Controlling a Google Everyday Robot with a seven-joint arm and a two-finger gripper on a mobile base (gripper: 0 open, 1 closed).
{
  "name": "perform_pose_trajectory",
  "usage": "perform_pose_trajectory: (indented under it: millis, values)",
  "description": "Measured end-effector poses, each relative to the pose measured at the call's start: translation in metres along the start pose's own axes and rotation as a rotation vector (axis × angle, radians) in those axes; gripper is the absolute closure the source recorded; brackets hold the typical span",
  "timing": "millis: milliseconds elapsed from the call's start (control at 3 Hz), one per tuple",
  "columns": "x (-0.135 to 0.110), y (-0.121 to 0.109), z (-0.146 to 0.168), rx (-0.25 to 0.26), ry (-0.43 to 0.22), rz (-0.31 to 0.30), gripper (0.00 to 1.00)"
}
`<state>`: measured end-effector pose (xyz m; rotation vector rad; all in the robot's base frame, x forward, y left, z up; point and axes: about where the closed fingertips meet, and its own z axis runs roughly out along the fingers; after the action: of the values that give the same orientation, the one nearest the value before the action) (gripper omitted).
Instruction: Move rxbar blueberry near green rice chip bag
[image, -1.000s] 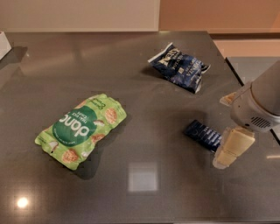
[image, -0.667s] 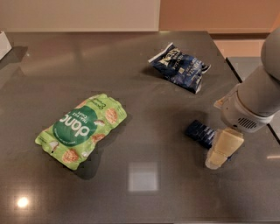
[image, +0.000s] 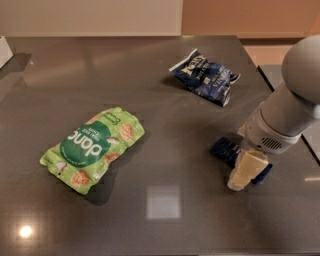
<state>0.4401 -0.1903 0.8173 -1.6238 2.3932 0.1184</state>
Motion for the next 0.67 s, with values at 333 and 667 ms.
perform_pose_trajectory:
  millis: [333,667]
  values:
    - [-0.0014,0.0000,-0.0010,-0.011,-0.015,0.005,0.47]
    - [-0.0026,-0.0004,-0.0059,-0.011,-0.015,0.005,0.70]
